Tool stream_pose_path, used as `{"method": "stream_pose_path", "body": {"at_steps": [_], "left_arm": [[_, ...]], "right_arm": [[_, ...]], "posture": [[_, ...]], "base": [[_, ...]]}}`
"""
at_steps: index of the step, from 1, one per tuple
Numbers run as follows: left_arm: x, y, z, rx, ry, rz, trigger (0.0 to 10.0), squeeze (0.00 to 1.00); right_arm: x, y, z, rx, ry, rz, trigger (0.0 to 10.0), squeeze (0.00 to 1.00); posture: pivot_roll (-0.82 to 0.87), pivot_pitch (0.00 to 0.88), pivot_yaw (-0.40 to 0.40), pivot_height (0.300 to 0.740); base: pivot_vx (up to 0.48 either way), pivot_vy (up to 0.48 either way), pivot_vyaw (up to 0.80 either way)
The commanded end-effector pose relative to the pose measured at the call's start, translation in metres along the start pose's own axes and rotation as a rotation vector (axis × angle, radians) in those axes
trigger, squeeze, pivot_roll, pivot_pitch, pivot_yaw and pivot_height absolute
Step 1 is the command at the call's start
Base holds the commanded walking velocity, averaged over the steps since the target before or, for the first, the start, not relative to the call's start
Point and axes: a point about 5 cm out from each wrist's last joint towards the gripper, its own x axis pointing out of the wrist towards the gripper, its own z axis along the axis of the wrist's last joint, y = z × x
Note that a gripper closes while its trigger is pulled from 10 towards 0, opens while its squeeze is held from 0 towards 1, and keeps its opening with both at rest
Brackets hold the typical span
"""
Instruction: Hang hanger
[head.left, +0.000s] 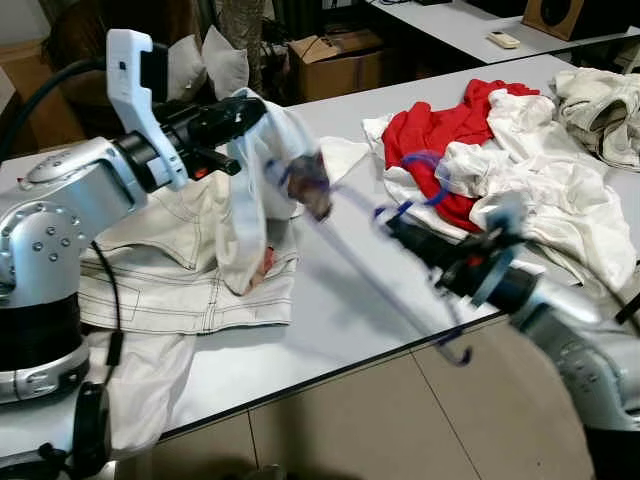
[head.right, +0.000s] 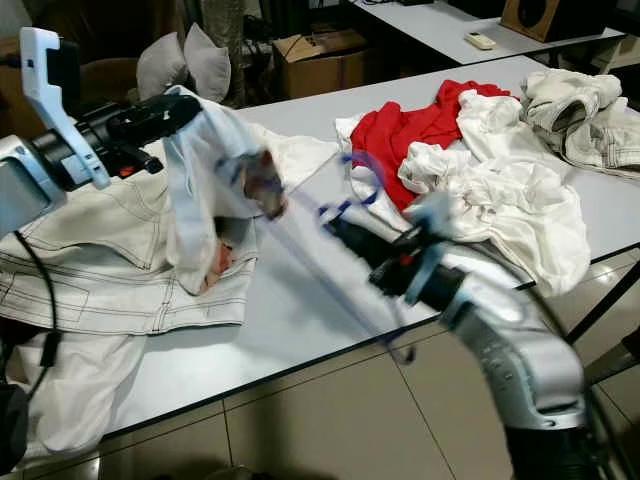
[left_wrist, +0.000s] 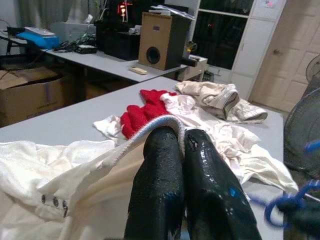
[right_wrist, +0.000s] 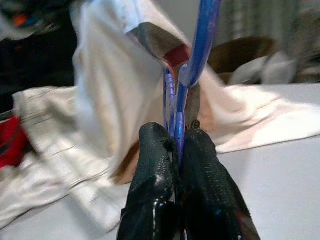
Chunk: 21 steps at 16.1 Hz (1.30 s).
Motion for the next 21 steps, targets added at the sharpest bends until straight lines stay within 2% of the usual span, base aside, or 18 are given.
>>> {"method": "stream_pose_path", "body": {"at_steps": [1,5,6,7,8,9,10,11,12,14,15,17,19,20,21], "left_arm": [[-0.004,0.005,-0.001,0.02,0.01,0.031,0.0,0.0],[0.001,0.006,-0.014,0.074,0.071,0.042,0.0,0.0],[0.003,0.005,-0.017,0.085,0.078,0.041,1.0,0.0],[0.005,0.005,-0.019,0.099,0.083,0.046,2.4,0.0],[0.006,0.006,-0.02,0.104,0.083,0.056,2.7,0.0],[0.007,0.005,-0.02,0.101,0.08,0.052,2.5,0.0],[0.007,0.004,-0.021,0.098,0.081,0.037,1.5,0.0],[0.007,0.002,-0.024,0.108,0.092,0.021,0.0,0.0],[0.008,0.002,-0.027,0.12,0.103,0.022,0.0,0.0],[0.017,-0.001,-0.042,0.171,0.154,0.019,0.0,0.0],[0.022,-0.004,-0.047,0.19,0.173,0.01,0.0,0.0],[0.035,-0.012,-0.068,0.267,0.247,-0.01,0.0,0.0],[0.057,-0.028,-0.093,0.265,0.269,-0.056,0.0,0.0],[0.065,-0.036,-0.1,0.243,0.253,-0.065,1.7,0.0],[0.074,-0.05,-0.107,0.189,0.244,-0.113,10.0,0.0]], "right_arm": [[-0.002,-0.003,0.012,-0.02,-0.051,-0.009,10.0,0.0],[-0.008,-0.005,0.016,-0.009,-0.073,-0.017,10.0,0.0],[-0.008,-0.004,0.014,-0.004,-0.064,-0.009,10.0,0.0],[-0.008,-0.001,0.012,0.001,-0.058,0.004,10.0,0.0],[-0.008,0.0,0.011,0.006,-0.053,0.015,10.0,0.0],[-0.008,0.0,0.011,0.008,-0.052,0.015,10.0,0.0],[-0.009,0.0,0.01,0.01,-0.051,0.014,10.0,0.0],[-0.011,0.0,0.009,0.012,-0.047,0.009,10.0,0.0],[-0.013,-0.002,0.008,0.011,-0.044,-0.007,10.0,0.0],[-0.027,-0.032,0.016,0.023,-0.164,-0.326,10.0,0.0],[-0.035,-0.039,0.018,0.045,-0.19,-0.386,10.0,0.0],[-0.052,-0.04,0.011,0.057,-0.144,-0.422,10.0,0.0],[-0.071,-0.044,-0.007,0.032,-0.013,-0.522,10.0,0.0],[-0.074,-0.044,-0.009,0.025,0.002,-0.544,10.0,0.0],[-0.074,-0.043,-0.01,0.013,0.01,-0.556,10.0,0.0]], "posture": [[-0.14,0.0,0.118,0.74],[-0.15,0.0,0.117,0.74],[-0.15,0.0,0.113,0.74],[-0.15,0.0,0.113,0.74],[-0.15,0.0,0.11,0.74],[-0.15,0.0,0.11,0.74],[-0.15,0.0,0.11,0.74],[-0.15,0.0,0.11,0.74],[-0.15,0.0,0.109,0.74],[-0.16,0.0,0.106,0.74],[-0.16,0.0,0.107,0.74],[-0.16,0.0,0.107,0.74],[-0.19,0.0,0.121,0.74],[-0.19,0.0,0.121,0.74],[-0.2,0.0,0.13,0.74]], "base": [[0.0,0.0,0.0],[0.0,0.0,0.0],[0.0,0.0,0.0],[0.0,0.0,0.0],[0.0,0.0,0.0],[0.0,0.0,0.0],[0.0,0.0,0.0],[0.0,0.0,0.0],[0.0,0.0,0.0],[0.0,0.0,0.0],[0.0,0.0,0.0],[0.0,0.0,0.0],[0.0,0.0,0.0],[0.0,0.0,0.0],[0.0,0.0,0.0]]}}
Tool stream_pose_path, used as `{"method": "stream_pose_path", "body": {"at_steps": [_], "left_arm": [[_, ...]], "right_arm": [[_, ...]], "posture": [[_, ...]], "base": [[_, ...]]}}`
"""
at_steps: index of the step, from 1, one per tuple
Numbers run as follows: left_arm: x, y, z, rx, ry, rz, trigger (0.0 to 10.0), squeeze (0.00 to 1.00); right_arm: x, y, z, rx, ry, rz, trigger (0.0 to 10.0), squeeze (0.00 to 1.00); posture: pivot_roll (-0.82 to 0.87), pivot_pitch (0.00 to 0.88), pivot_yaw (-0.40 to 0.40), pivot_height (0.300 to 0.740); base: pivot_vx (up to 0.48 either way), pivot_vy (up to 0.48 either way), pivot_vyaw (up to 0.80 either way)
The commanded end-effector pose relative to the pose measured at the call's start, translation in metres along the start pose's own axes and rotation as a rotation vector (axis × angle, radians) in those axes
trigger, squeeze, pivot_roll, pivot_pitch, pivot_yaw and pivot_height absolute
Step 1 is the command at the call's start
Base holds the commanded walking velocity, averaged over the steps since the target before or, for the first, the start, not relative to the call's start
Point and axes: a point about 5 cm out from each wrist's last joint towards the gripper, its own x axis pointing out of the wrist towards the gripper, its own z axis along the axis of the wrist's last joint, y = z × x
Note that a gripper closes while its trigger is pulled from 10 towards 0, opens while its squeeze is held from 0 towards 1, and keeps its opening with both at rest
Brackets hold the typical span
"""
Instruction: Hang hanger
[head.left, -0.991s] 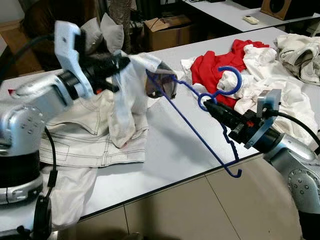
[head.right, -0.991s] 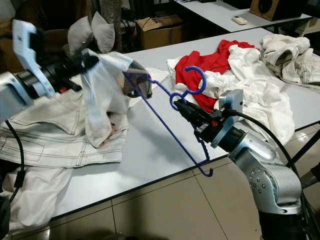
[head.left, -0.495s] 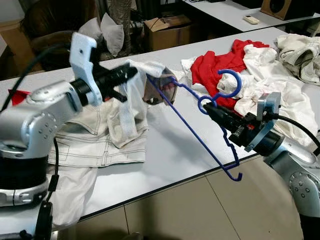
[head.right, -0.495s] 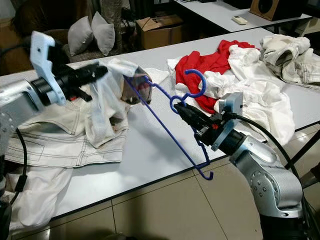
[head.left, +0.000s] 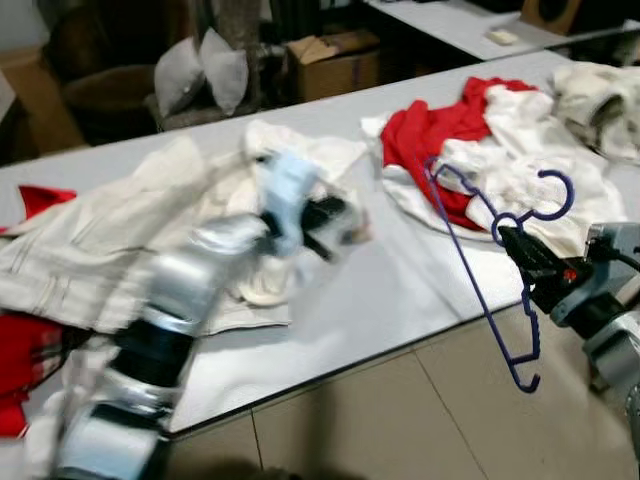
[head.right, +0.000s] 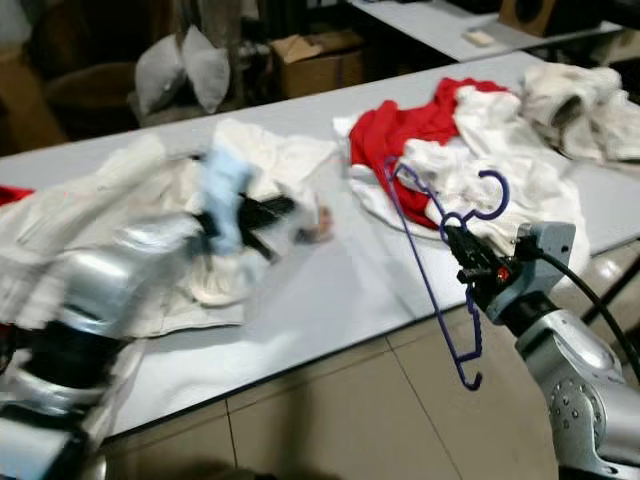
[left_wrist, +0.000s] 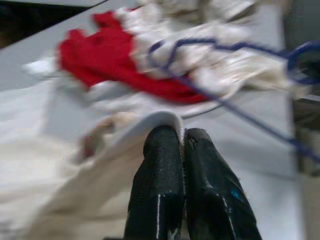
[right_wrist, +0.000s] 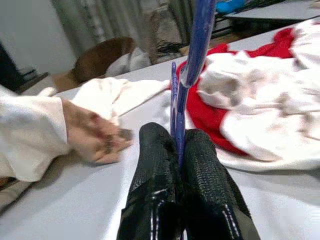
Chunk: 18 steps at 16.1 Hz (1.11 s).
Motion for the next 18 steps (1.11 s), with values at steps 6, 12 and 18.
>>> {"method": "stream_pose_path", "body": {"at_steps": [6,12,18], "left_arm": [[0.003,-0.036,-0.02,0.149,0.121,-0.231,10.0,1.0],[-0.033,0.007,-0.023,0.202,0.116,0.032,10.0,1.0],[-0.078,0.041,-0.046,0.29,0.344,0.135,10.0,0.0]], "right_arm": [[0.007,0.026,0.013,-0.048,-0.036,0.121,10.0,0.0],[0.0,0.05,0.013,-0.062,-0.022,0.272,10.0,0.0],[-0.016,0.063,0.003,-0.101,0.106,0.472,10.0,0.0]], "posture": [[-0.19,0.0,0.119,0.74],[-0.18,0.0,0.128,0.74],[-0.17,0.0,0.123,0.74]], "base": [[0.0,0.0,0.0],[0.0,0.0,0.0],[0.0,0.0,0.0]]}}
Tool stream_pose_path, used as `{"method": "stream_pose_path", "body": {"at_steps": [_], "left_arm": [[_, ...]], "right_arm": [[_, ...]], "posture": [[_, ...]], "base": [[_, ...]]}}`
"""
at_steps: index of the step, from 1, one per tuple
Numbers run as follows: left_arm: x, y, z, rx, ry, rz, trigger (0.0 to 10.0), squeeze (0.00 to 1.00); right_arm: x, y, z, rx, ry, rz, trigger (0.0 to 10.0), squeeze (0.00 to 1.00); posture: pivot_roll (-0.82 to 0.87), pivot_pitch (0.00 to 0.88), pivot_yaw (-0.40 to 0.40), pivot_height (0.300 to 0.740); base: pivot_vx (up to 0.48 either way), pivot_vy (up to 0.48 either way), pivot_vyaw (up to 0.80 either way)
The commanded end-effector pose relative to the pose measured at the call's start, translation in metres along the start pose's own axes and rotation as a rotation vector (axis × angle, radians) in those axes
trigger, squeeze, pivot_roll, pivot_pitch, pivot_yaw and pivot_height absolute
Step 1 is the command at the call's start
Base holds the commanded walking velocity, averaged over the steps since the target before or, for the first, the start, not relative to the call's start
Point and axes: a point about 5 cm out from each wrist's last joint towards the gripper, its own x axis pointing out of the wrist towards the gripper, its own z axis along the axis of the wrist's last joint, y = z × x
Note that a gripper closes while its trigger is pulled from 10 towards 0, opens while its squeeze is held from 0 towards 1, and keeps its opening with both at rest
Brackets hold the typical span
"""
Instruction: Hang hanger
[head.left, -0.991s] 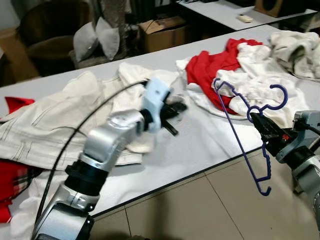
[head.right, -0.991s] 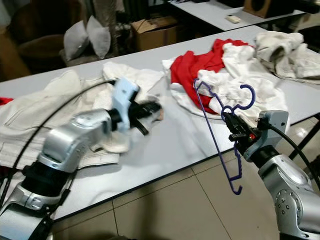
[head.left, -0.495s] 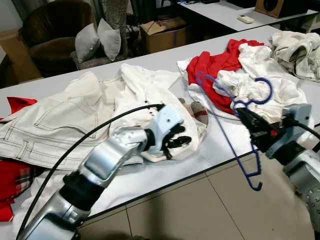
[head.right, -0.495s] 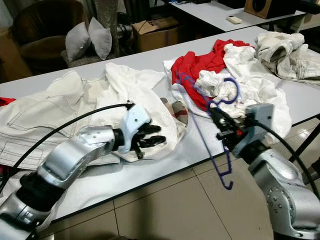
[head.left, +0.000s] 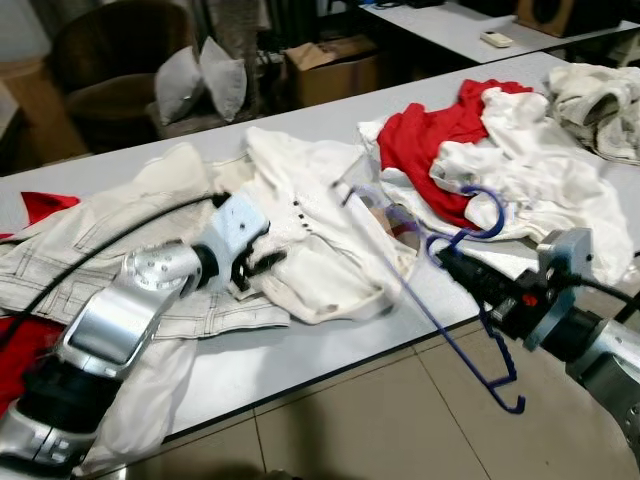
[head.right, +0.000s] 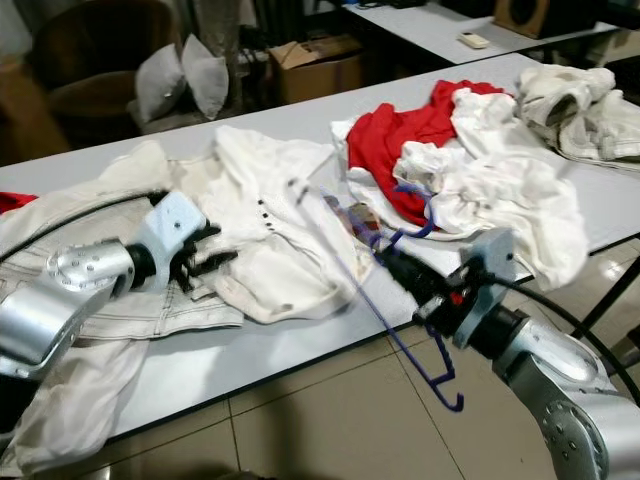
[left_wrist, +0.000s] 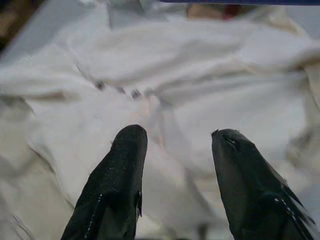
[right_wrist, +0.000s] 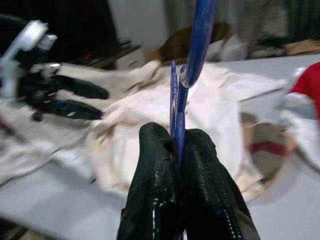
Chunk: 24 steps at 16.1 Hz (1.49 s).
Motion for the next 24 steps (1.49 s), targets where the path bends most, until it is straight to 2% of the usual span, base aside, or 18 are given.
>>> {"method": "stream_pose_path", "body": {"at_steps": [1,5,7,8,11,14,15,16,19,21,22,24], "left_arm": [[0.0,-0.001,-0.001,-0.017,0.014,-0.004,10.0,0.0],[0.006,-0.005,0.009,-0.148,-0.065,-0.009,10.0,0.0],[0.012,-0.005,0.0,-0.121,0.004,0.016,10.0,0.0],[0.016,0.0,-0.008,-0.05,0.069,0.089,10.0,0.0],[0.019,0.004,-0.008,-0.032,0.077,0.143,10.0,0.0],[0.02,0.004,-0.006,-0.04,0.071,0.146,10.0,0.0],[0.021,0.004,-0.007,-0.043,0.074,0.153,4.2,0.0],[0.022,0.007,-0.011,-0.046,0.085,0.168,0.0,0.0],[0.025,0.007,-0.017,-0.036,0.121,0.173,0.0,0.0],[0.025,0.006,-0.021,-0.022,0.155,0.173,0.5,0.0],[0.025,0.006,-0.025,-0.014,0.183,0.184,0.0,0.0],[0.025,0.01,-0.029,0.002,0.201,0.208,0.0,0.0]], "right_arm": [[-0.002,0.003,0.002,-0.012,0.016,0.038,10.0,0.0],[-0.013,0.0,0.006,-0.029,0.035,0.034,10.0,0.0],[-0.014,0.004,0.004,-0.028,0.049,0.052,10.0,0.0],[-0.011,0.006,0.004,-0.026,0.048,0.06,10.0,0.0],[-0.009,0.011,0.004,-0.021,0.046,0.087,10.0,0.0],[-0.008,0.013,0.003,-0.019,0.051,0.099,10.0,0.0],[-0.008,0.014,0.003,-0.019,0.054,0.104,10.0,0.0],[-0.009,0.016,0.001,-0.017,0.062,0.115,10.0,0.0],[-0.01,0.019,-0.002,-0.012,0.079,0.127,10.0,0.0],[-0.009,0.02,-0.003,-0.011,0.08,0.128,10.0,0.0],[-0.009,0.02,-0.003,-0.01,0.081,0.128,10.0,0.0],[-0.01,0.02,-0.004,-0.009,0.085,0.128,10.0,0.0]], "posture": [[-0.17,0.0,0.125,0.74],[-0.18,0.0,0.129,0.74],[-0.18,0.0,0.129,0.74],[-0.19,0.0,0.126,0.74],[-0.19,0.0,0.125,0.74],[-0.19,0.0,0.127,0.74],[-0.19,0.0,0.127,0.74],[-0.19,0.0,0.128,0.74],[-0.19,0.0,0.13,0.74],[-0.19,0.0,0.133,0.74],[-0.19,0.0,0.133,0.74],[-0.19,0.0,0.131,0.74]], "base": [[0.0,0.0,0.0],[0.0,0.0,0.0],[0.0,0.0,0.0],[0.0,0.0,0.0],[0.0,0.0,0.0],[0.0,0.0,0.0],[0.0,0.0,0.0],[0.0,0.0,0.0],[0.0,0.0,0.0],[0.0,0.0,0.0],[0.0,0.0,0.0],[0.0,0.0,0.0]]}}
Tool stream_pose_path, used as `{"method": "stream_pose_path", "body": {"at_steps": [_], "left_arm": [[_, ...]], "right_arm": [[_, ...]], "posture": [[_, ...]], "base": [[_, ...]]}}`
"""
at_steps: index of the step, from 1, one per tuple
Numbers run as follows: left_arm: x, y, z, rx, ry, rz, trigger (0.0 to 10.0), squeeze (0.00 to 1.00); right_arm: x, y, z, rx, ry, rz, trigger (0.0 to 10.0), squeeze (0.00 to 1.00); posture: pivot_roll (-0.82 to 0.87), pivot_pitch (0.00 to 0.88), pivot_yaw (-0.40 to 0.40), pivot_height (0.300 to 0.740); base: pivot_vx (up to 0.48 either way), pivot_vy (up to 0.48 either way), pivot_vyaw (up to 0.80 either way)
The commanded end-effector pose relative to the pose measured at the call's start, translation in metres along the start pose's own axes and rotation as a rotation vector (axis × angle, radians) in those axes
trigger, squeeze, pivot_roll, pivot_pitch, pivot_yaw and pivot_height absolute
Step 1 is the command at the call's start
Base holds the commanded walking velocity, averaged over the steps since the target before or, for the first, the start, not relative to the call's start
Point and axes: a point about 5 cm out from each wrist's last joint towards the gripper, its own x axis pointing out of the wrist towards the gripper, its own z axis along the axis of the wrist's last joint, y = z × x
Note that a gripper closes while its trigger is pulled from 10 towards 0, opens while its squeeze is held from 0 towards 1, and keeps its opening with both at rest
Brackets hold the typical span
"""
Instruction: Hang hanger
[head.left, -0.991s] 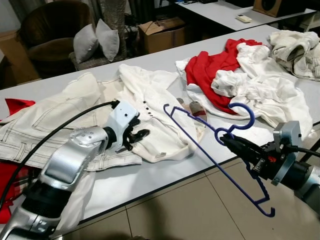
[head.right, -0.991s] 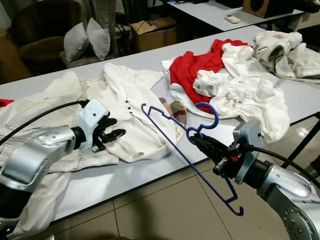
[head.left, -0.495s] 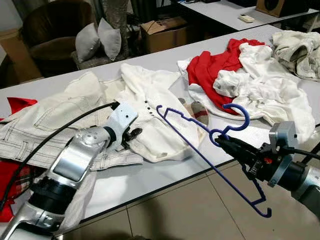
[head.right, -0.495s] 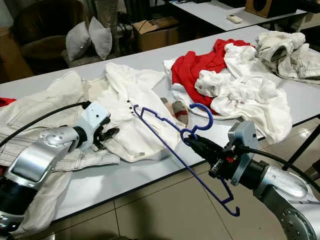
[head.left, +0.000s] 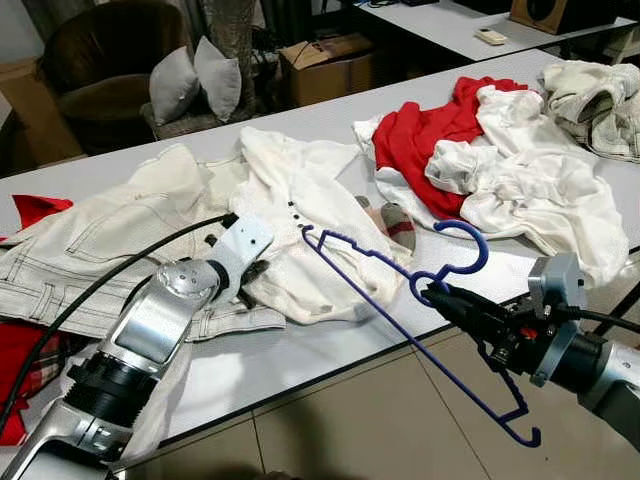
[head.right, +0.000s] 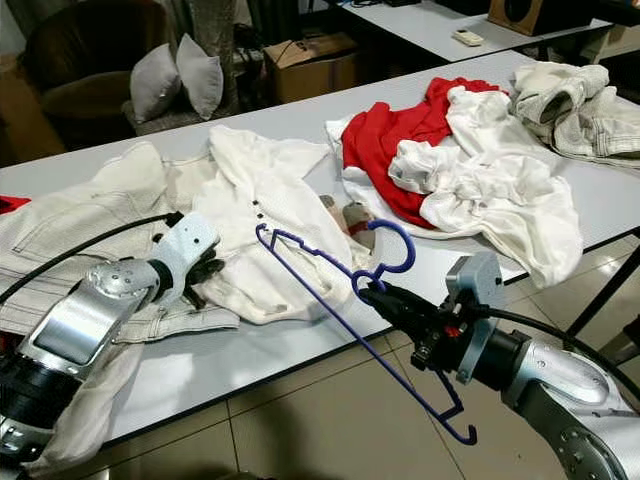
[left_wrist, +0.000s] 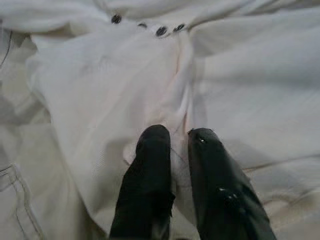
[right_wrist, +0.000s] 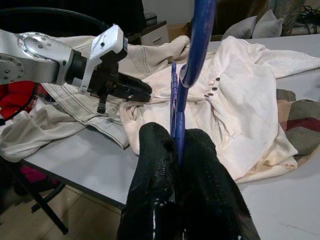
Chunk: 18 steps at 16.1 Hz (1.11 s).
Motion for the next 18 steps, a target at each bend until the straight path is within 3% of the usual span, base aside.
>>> {"method": "stream_pose_path", "body": {"at_steps": [1,2,5,6,9,10,11,12,13,18], "left_arm": [[-0.001,0.009,-0.002,0.026,0.018,0.044,0.0,0.0],[-0.001,0.009,-0.003,0.027,0.019,0.047,0.0,0.0],[-0.007,0.014,0.011,-0.008,-0.103,0.069,0.0,0.0],[-0.011,0.014,0.019,-0.044,-0.183,0.063,0.0,0.0],[-0.025,0.02,0.027,-0.135,-0.302,0.09,0.0,0.0],[-0.028,0.022,0.021,-0.122,-0.281,0.107,0.0,0.0],[-0.025,0.018,0.009,-0.096,-0.203,0.106,3.1,0.0],[-0.023,0.011,0.006,-0.123,-0.198,0.064,10.0,0.0],[-0.022,0.008,0.004,-0.15,-0.199,0.047,10.0,1.0],[-0.014,-0.001,-0.006,-0.201,-0.164,0.016,10.0,1.0]], "right_arm": [[0.001,0.004,0.002,-0.008,0.005,0.025,10.0,0.0],[0.001,0.004,0.002,-0.008,0.007,0.026,10.0,0.0],[0.0,0.006,0.0,-0.004,0.016,0.031,10.0,0.0],[0.0,0.005,-0.001,-0.002,0.018,0.029,10.0,0.0],[0.0,0.006,-0.002,0.0,0.02,0.029,10.0,0.0],[0.0,0.005,-0.002,0.001,0.021,0.033,10.0,0.0],[0.002,0.006,-0.002,0.001,0.022,0.043,10.0,0.0],[0.003,0.006,-0.003,0.0,0.022,0.047,10.0,0.0],[0.004,0.006,-0.003,-0.001,0.022,0.05,10.0,0.0],[0.003,0.006,-0.003,-0.001,0.027,0.051,10.0,0.0]], "posture": [[-0.19,0.0,0.131,0.74],[-0.19,0.0,0.13,0.74],[-0.2,0.0,0.129,0.74],[-0.2,0.0,0.128,0.74],[-0.19,0.0,0.124,0.74],[-0.19,0.0,0.124,0.74],[-0.19,0.0,0.117,0.74],[-0.19,0.0,0.118,0.74],[-0.19,0.0,0.118,0.74],[-0.19,0.0,0.119,0.74]], "base": [[0.0,0.0,0.0],[0.0,0.0,0.0],[0.0,0.0,0.0],[0.0,0.0,0.0],[0.0,0.0,0.0],[0.0,0.0,0.0],[0.0,0.0,0.0],[0.0,0.0,0.0],[0.0,0.0,0.0],[0.0,0.0,0.0]]}}
